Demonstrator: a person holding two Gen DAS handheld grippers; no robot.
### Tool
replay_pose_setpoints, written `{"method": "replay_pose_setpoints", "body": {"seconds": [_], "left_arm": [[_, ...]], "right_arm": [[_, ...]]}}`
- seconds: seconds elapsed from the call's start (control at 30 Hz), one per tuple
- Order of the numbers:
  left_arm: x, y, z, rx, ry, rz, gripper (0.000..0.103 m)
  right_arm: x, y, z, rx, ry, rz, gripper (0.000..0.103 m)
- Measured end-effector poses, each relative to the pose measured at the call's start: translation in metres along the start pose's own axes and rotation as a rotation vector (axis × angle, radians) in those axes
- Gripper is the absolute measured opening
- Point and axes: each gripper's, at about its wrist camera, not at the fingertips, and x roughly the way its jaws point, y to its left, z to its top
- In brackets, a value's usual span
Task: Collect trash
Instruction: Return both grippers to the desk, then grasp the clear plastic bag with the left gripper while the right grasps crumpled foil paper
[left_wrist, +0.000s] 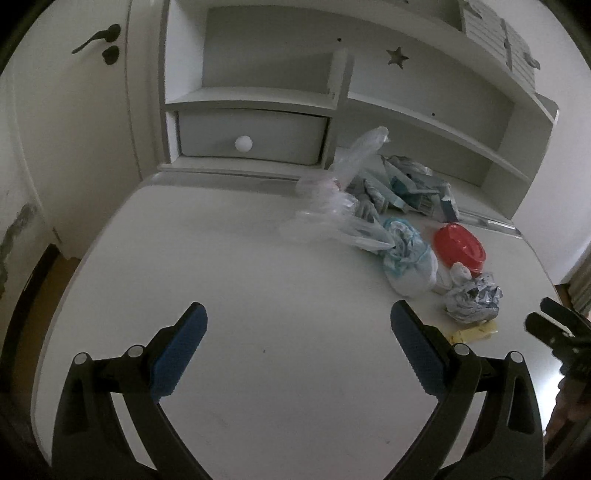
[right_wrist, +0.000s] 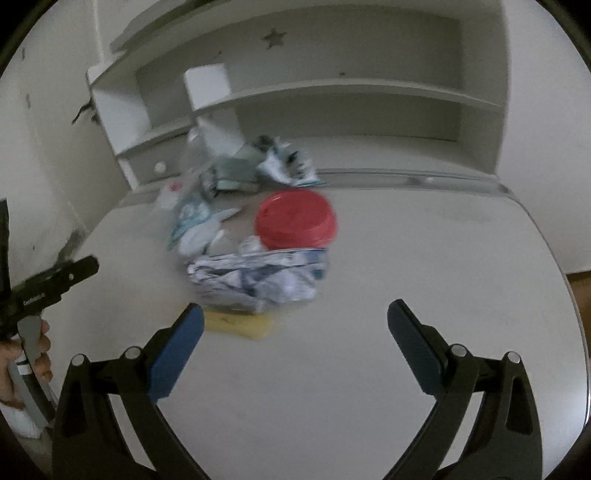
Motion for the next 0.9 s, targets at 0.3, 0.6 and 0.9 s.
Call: {"method": "replay_pose_setpoints", "body": {"seconds": [0.3, 0.6, 0.9], "left_arm": [[0.021, -0.010, -0.007, 0.032, 0.023, -0.023, 0.097], [0.027, -0.004, -0.008, 0.025, 0.045, 0.002, 0.097], [0.029, 0.005, -0.011, 0.047, 0.085, 0.033, 0.097]], "right_arm": [[0.029, 0.023, -0.001, -0.104, 0.072, 0.033, 0.096], [0.040, 0.030, 0.005, -0.166, 0.092, 0.072, 0.096], [0.075, 0.057, 0.023, -0.390, 0.154, 0.048, 0.092]]}}
